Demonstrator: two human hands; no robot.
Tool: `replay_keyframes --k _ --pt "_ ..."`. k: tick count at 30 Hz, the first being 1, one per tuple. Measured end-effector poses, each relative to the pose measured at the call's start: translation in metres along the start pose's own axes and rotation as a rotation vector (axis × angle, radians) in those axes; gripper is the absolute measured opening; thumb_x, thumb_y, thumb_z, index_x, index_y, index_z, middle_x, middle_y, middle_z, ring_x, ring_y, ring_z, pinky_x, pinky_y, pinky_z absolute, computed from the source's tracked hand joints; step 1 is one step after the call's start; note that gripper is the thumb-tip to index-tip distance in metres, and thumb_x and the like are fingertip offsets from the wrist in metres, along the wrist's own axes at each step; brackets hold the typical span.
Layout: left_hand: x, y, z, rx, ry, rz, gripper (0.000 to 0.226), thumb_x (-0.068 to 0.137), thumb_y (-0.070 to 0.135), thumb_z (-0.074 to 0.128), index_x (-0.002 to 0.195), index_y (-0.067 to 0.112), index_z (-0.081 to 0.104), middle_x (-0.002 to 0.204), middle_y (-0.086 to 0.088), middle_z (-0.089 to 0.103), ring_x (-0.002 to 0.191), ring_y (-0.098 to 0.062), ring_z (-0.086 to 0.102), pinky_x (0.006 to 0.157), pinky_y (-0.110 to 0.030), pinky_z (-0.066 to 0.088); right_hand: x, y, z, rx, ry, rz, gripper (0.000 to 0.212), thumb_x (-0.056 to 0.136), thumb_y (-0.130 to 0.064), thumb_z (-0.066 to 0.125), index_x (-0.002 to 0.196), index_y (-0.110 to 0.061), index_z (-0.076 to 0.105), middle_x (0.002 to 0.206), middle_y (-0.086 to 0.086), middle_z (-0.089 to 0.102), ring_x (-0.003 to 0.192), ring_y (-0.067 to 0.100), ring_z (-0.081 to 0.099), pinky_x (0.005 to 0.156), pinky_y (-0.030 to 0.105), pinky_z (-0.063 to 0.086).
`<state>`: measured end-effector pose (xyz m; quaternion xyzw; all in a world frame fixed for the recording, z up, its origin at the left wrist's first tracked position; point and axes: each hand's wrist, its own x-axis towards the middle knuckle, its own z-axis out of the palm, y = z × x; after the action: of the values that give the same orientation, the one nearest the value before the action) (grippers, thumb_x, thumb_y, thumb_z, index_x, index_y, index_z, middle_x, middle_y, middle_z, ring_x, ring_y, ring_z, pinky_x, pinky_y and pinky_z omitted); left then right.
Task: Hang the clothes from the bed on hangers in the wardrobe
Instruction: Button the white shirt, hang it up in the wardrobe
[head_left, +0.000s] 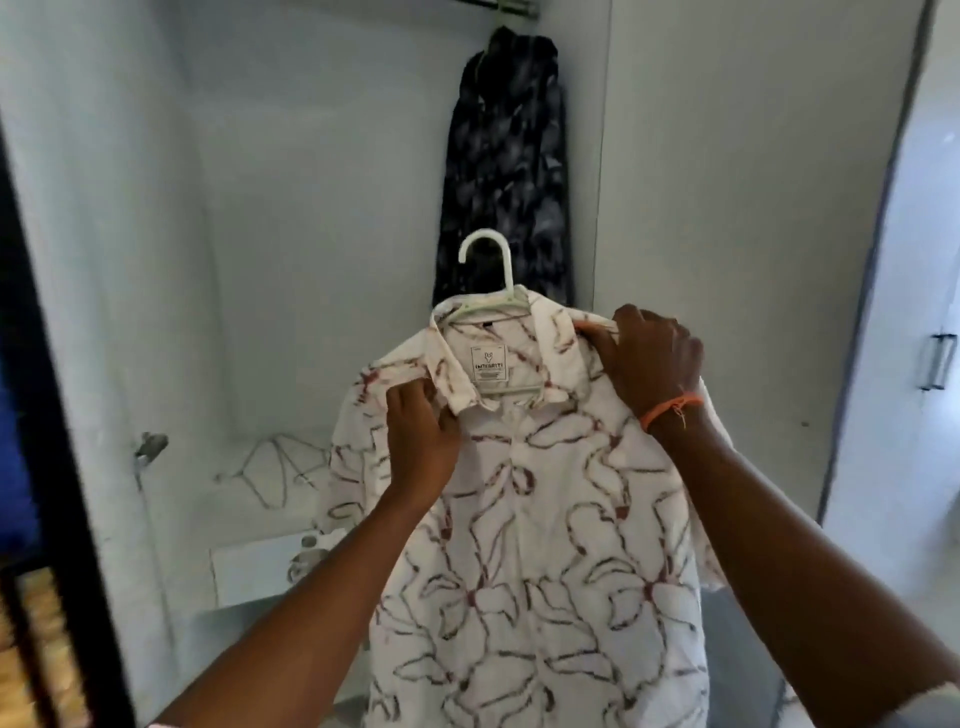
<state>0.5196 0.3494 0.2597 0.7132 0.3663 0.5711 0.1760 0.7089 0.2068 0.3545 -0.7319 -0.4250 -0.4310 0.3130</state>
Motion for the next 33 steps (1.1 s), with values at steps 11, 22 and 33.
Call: replay_keyframes --k 11,22,33 --pt "0.237 0.036 0.077 -0.129 0.193 -0.118 0.022 0.091 0.028 0.059 0.101 0.011 0.069 0.095 -0.004 0.071 0.089 -0.024 0.065 0.076 -0.033 0.052 0.248 -0.017 0.105 0.097 0.132 -0.164 0.071 0.092 -0.072 0.038 0.095 -0.007 0.068 0.096 0.019 0.067 0.087 0.041 0.064 0.065 0.037 0.036" --pt "0.44 0.017 0.114 -0.079 0.151 0.096 0.025 0.088 0.024 0.065 0.107 0.01 0.07 0.102 -0.003 0.07 0.098 -0.022 0.064 0.087 -0.033 0.053 0.416 -0.078 0.19 0.019 0.251 -0.191 0.059 0.097 -0.058 0.049 0.11 -0.004 0.067 0.113 0.023 0.065 0.107 0.044 0.061 0.081 0.043 0.047" --pt "0.598 -0.006 0.156 -0.301 0.006 0.269 0.013 0.091 0.017 0.056 0.094 0.017 0.069 0.105 -0.009 0.071 0.1 -0.027 0.065 0.091 -0.038 0.052 0.553 -0.143 0.253 -0.22 0.421 -0.069 0.034 0.099 -0.031 0.052 0.117 -0.006 0.067 0.119 0.021 0.064 0.111 0.044 0.06 0.087 0.045 0.048"
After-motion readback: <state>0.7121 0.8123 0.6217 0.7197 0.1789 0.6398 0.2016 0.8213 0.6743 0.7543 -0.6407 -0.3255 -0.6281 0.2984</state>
